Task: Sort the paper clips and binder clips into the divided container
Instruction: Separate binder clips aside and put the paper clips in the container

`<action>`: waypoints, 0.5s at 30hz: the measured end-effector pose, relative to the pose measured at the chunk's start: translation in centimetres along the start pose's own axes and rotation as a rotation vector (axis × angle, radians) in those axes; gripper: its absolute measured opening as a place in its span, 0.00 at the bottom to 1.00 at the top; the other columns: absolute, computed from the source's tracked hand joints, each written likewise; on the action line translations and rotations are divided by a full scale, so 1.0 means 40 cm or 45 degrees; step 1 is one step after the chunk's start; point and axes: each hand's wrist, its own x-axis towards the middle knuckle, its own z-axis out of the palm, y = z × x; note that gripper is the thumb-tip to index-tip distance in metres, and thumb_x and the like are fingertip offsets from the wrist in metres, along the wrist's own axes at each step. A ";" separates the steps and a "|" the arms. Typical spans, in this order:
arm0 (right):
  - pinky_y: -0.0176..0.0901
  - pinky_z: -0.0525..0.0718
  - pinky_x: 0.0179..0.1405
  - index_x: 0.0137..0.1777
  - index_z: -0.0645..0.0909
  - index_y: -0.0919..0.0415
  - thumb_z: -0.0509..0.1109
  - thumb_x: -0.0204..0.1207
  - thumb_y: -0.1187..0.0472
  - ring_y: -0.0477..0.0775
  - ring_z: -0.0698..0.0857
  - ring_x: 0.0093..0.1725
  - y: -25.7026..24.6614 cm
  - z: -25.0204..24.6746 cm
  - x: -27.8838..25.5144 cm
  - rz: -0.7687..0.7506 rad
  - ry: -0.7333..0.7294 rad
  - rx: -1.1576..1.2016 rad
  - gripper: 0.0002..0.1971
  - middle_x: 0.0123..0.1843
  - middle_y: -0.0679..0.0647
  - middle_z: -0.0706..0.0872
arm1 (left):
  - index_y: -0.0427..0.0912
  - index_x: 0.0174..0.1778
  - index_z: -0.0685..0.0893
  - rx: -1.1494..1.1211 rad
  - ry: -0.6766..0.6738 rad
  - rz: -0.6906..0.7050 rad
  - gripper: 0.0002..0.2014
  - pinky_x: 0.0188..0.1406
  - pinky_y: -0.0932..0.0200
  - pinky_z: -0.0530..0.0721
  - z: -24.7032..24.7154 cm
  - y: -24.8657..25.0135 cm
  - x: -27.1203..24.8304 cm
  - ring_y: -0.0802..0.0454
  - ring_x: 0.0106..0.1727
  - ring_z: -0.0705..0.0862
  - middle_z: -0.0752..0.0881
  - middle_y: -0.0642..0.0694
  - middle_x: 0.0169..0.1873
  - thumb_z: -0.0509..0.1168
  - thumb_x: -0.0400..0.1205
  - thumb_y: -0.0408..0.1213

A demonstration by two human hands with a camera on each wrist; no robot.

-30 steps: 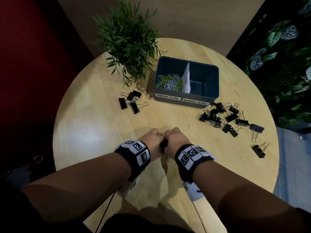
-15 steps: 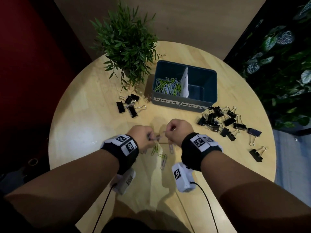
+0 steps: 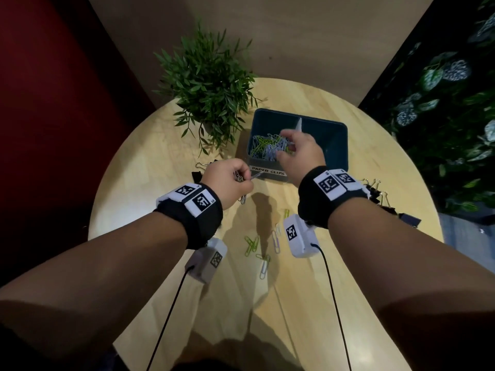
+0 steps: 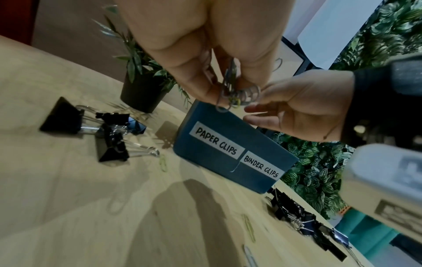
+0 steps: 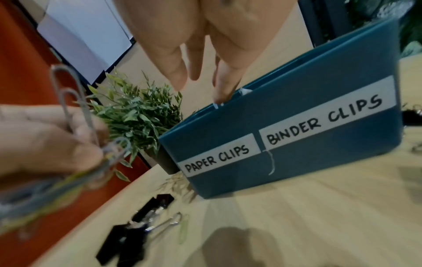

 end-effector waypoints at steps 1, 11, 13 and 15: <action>0.49 0.76 0.70 0.70 0.76 0.51 0.65 0.79 0.63 0.56 0.76 0.69 0.006 -0.005 -0.005 -0.022 0.013 -0.098 0.20 0.73 0.54 0.73 | 0.52 0.26 0.77 0.005 -0.002 0.006 0.14 0.35 0.56 0.81 0.000 0.004 0.004 0.49 0.27 0.76 0.83 0.45 0.30 0.71 0.72 0.31; 0.50 0.81 0.58 0.60 0.81 0.47 0.58 0.79 0.66 0.63 0.83 0.55 0.079 -0.032 -0.039 0.064 -0.124 -0.492 0.17 0.57 0.57 0.86 | 0.50 0.30 0.79 -0.090 0.134 0.040 0.10 0.27 0.62 0.76 0.009 0.021 0.031 0.54 0.24 0.72 0.79 0.49 0.26 0.70 0.74 0.32; 0.50 0.83 0.57 0.59 0.82 0.48 0.57 0.80 0.67 0.63 0.83 0.56 0.083 -0.030 -0.043 0.068 -0.144 -0.444 0.17 0.59 0.58 0.86 | 0.48 0.33 0.80 -0.113 0.218 0.077 0.07 0.23 0.64 0.74 0.012 0.044 0.043 0.56 0.24 0.72 0.78 0.52 0.26 0.70 0.75 0.33; 0.49 0.83 0.57 0.59 0.81 0.49 0.57 0.80 0.67 0.63 0.83 0.57 0.086 -0.025 -0.049 0.056 -0.155 -0.426 0.17 0.60 0.58 0.85 | 0.48 0.34 0.80 -0.118 0.305 0.111 0.07 0.27 0.62 0.75 0.016 0.065 0.062 0.56 0.25 0.73 0.78 0.54 0.27 0.69 0.75 0.34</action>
